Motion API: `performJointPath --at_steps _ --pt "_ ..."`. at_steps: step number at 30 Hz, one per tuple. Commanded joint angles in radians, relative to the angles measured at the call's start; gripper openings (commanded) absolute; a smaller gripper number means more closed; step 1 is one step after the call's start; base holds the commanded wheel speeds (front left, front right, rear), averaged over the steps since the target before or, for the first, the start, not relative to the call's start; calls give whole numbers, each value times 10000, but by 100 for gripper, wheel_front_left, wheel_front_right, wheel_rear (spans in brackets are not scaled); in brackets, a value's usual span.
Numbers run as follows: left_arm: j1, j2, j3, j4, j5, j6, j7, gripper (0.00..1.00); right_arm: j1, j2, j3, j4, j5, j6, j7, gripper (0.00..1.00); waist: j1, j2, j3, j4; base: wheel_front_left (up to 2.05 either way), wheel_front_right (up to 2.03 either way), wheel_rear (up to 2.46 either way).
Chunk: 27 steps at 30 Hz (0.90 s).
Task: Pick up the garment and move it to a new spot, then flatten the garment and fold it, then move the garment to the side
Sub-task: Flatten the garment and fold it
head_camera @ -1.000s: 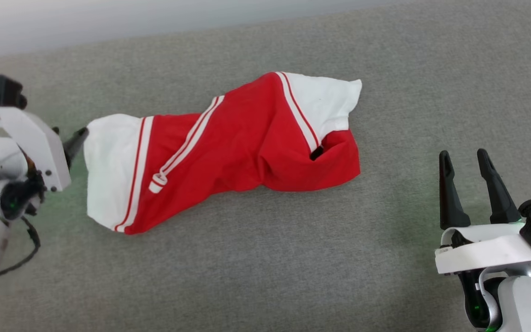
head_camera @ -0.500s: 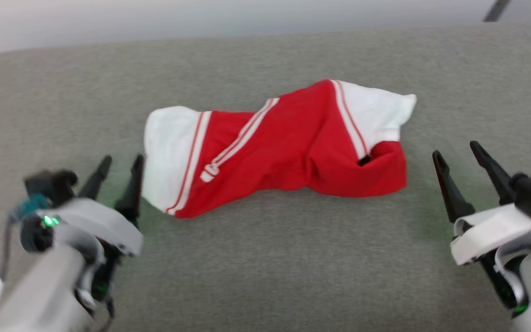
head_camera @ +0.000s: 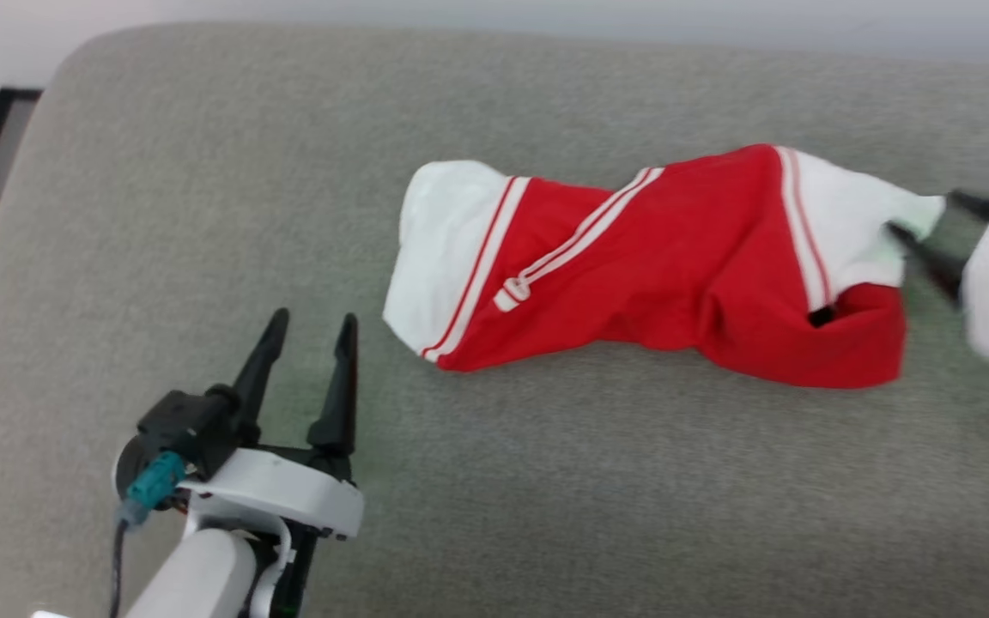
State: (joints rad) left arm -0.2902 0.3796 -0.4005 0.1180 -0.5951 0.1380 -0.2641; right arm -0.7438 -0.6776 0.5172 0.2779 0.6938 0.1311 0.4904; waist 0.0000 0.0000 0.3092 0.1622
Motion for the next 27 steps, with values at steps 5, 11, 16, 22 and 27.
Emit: performJointPath --at_steps 5,11,16,22,27 --pt "-136 -519 235 -38 595 -409 3 100 -1595 -722 398 1555 646 -6 1877 100 0 0 1002 1025 0 0 0" --pt "-104 -932 606 -85 1032 -760 2 100 -2435 -488 839 2550 838 -8 3235 100 0 0 1358 1252 0 0 0" --pt "59 -1203 890 -132 1318 -961 2 100 -2487 -168 1219 3149 824 -2 3998 100 0 0 1424 1292 0 0 0" --pt "151 -1400 1233 -114 1555 -1155 2 100 -2361 -237 1491 3135 1026 -2 4070 0 0 0 1425 1162 0 0 0" --pt "292 -1394 1567 -146 1680 -1227 2 100 -2071 -750 1294 2681 1183 -9 3377 0 0 0 1205 745 0 0 0"
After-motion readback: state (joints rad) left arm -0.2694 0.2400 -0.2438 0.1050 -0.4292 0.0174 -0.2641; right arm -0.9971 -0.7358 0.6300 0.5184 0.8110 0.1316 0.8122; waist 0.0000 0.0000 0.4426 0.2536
